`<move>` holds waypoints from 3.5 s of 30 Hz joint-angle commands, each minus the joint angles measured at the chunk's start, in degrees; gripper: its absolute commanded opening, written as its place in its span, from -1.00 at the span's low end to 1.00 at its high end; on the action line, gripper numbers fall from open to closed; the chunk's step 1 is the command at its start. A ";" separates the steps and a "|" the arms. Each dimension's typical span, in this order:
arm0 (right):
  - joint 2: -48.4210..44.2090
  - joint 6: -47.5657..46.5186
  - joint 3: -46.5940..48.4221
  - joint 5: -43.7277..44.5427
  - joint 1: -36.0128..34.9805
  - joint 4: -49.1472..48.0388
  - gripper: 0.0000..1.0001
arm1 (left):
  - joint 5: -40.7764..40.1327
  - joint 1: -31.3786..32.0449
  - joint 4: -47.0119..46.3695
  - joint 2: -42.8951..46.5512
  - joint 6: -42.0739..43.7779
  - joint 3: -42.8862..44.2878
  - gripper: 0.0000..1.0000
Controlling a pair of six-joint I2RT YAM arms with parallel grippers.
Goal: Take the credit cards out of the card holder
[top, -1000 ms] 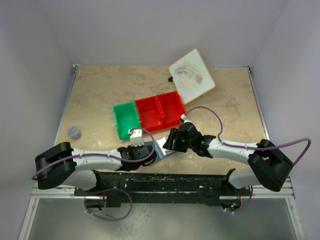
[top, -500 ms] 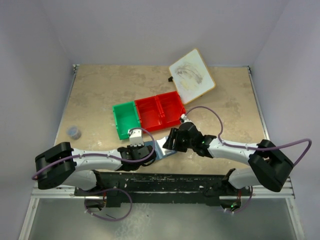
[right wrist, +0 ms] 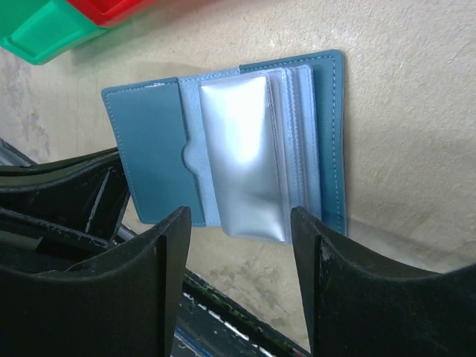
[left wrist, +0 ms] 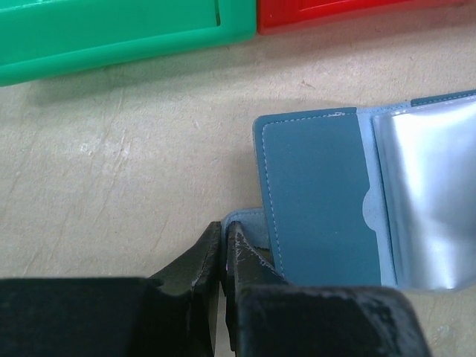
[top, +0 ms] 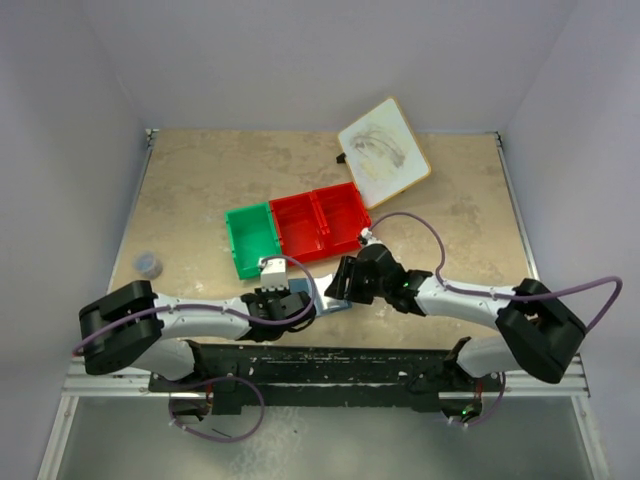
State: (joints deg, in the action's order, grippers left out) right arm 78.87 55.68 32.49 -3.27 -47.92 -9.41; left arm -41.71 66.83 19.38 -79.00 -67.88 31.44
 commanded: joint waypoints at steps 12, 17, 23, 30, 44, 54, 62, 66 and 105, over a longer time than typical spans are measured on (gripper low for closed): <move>-0.17 -1.27 1.10 -1.43 0.20 -1.40 0.19 | 1.29 -0.12 6.89 -5.02 1.63 0.37 -1.00; 3.83 -2.46 1.61 -1.82 0.20 -3.75 0.16 | 1.15 -0.12 6.81 -4.99 1.47 0.31 -1.00; 4.45 -2.21 1.01 -3.06 0.20 -8.40 0.14 | 1.36 -0.11 5.93 -5.02 1.76 0.29 -1.00; 2.84 -3.39 4.35 0.03 0.11 -3.13 0.15 | 1.49 -0.11 5.36 -5.40 1.79 0.23 -1.00; 5.02 -5.53 7.62 -3.31 -0.94 -2.84 0.16 | 1.02 -0.12 5.44 -6.42 1.90 0.90 -1.00; -0.27 -3.65 8.30 3.15 -0.95 6.57 0.26 | 1.18 -0.12 5.45 -5.82 0.79 -0.21 -1.00; 1.88 -5.21 8.38 -0.57 -0.95 0.11 0.27 | 1.02 -0.12 5.41 -5.73 0.69 -0.15 -1.00; 3.37 -4.10 8.62 0.36 -0.95 0.23 0.27 | 0.73 -0.12 5.96 -5.36 0.55 -0.07 -1.00; 16.29 -5.05 9.32 -18.41 -0.99 -20.14 0.21 | 0.08 -0.12 5.57 -4.00 -0.83 -0.86 -1.00</move>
State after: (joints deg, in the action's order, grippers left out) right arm 94.48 50.74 40.88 -16.56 -48.71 -22.76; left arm -44.60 67.20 20.62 -82.28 -66.96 33.56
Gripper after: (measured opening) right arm 0.608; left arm 0.012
